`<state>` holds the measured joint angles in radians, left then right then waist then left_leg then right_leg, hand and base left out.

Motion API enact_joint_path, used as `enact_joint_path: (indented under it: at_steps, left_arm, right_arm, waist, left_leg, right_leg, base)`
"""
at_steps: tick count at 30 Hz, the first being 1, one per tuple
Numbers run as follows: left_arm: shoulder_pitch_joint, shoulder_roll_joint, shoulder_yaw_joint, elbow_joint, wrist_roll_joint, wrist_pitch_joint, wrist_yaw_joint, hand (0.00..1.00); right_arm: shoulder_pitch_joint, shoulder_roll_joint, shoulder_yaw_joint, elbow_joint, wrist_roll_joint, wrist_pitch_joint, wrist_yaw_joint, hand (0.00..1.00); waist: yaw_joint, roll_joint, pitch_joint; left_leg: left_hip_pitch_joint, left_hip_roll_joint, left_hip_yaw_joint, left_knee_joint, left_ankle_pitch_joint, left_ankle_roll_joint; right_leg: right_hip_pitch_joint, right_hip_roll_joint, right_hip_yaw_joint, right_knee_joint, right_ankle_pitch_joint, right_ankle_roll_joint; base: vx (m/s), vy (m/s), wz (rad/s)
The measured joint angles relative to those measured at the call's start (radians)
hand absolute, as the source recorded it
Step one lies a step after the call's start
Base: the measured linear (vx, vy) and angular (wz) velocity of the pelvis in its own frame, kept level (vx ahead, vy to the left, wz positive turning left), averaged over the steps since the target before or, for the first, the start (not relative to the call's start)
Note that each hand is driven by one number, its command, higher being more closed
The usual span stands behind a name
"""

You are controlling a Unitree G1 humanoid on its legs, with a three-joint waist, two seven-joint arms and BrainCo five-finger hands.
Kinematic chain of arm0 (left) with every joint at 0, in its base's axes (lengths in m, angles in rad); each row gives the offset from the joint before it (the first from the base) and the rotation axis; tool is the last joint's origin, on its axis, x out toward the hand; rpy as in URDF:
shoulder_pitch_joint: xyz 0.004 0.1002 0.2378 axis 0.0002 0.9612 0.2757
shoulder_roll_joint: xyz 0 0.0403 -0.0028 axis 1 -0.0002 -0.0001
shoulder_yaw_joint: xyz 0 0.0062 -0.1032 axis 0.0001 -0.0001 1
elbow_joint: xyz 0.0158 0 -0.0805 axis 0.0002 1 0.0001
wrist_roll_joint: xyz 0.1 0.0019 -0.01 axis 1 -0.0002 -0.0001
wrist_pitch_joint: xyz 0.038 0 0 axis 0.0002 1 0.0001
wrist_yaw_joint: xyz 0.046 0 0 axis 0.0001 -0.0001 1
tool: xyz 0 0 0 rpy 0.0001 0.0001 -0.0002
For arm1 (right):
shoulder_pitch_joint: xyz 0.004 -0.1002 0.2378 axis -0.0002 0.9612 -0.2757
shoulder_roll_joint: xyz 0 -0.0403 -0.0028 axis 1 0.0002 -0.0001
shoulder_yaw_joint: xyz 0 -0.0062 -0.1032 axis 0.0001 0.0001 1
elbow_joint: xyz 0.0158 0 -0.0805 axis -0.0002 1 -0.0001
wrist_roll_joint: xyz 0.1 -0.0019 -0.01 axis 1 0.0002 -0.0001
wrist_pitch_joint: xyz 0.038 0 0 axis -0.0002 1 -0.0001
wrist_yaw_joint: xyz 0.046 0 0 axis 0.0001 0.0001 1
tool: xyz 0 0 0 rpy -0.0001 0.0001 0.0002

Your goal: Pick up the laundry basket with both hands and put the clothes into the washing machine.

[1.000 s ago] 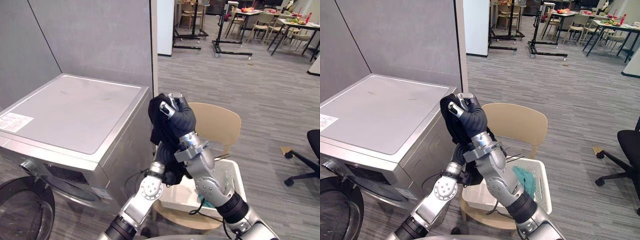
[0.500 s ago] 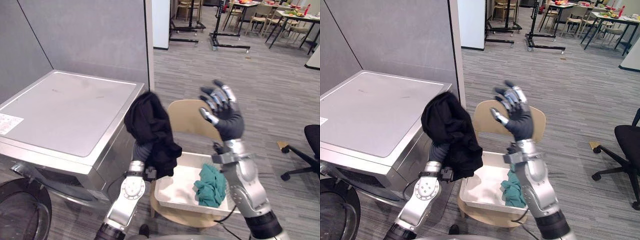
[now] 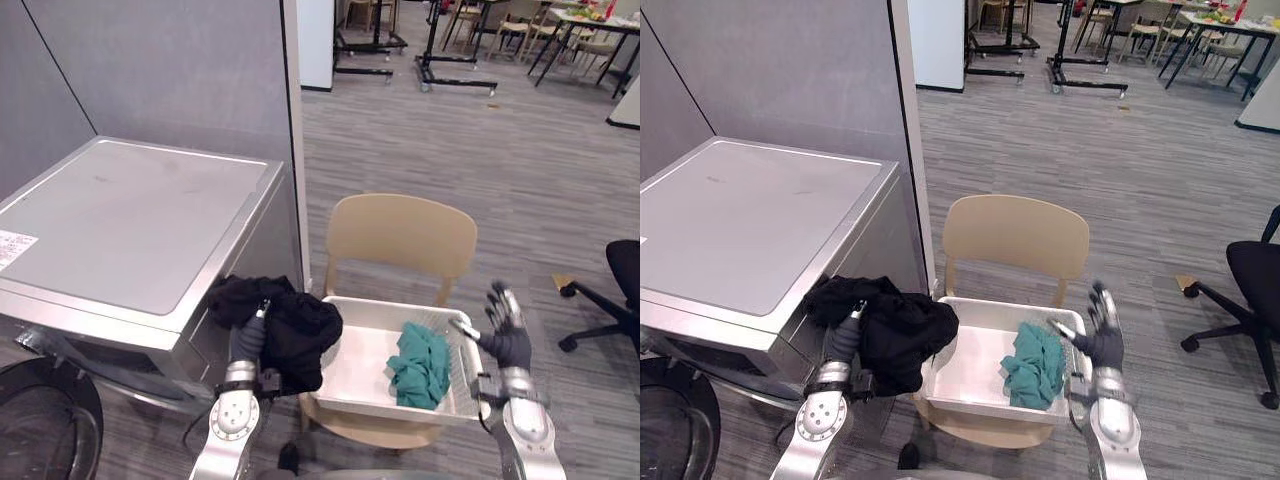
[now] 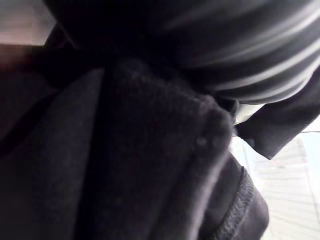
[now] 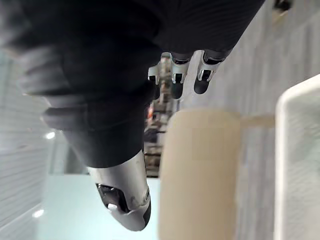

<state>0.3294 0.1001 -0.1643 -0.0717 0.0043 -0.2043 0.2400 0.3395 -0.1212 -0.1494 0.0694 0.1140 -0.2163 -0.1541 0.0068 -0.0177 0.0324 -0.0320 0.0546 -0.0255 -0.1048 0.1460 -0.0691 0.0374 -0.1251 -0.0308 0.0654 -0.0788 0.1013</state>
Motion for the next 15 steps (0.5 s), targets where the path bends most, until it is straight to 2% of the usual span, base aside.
enact_joint_path:
  at_steps: [7,9,15]
  left_arm:
    - [0.029,0.002,0.013,0.094,-0.036,-0.002,-0.044,1.00]
    - [0.035,0.002,0.014,0.103,-0.040,-0.002,-0.045,1.00]
    - [0.044,0.002,0.014,0.136,-0.042,-0.002,-0.046,1.00]
  right_arm:
    - [0.012,0.061,-0.005,0.325,-0.048,0.016,-0.018,0.00]
    - [0.010,0.067,0.008,0.358,-0.054,0.030,-0.018,0.00]
    - [-0.010,0.075,0.030,0.423,-0.089,0.034,-0.019,0.00]
  waist:
    - [0.001,0.002,0.002]
    - [0.002,0.002,0.002]
    - [0.006,-0.001,0.005]
  left_leg:
    - [-0.007,0.001,0.002,0.000,-0.014,0.004]
    - [-0.007,0.001,0.004,0.000,-0.017,0.004]
    - [0.001,0.002,0.011,0.001,-0.024,-0.002]
  right_leg:
    - [0.002,0.001,0.001,-0.021,-0.002,0.003]
    - [0.002,0.001,0.004,-0.026,-0.002,0.003]
    - [0.011,0.001,0.007,-0.033,0.002,0.005]
  base:
    - [0.00,0.000,0.00]
    - [0.04,-0.006,-0.05]
    - [0.05,-0.013,-0.04]
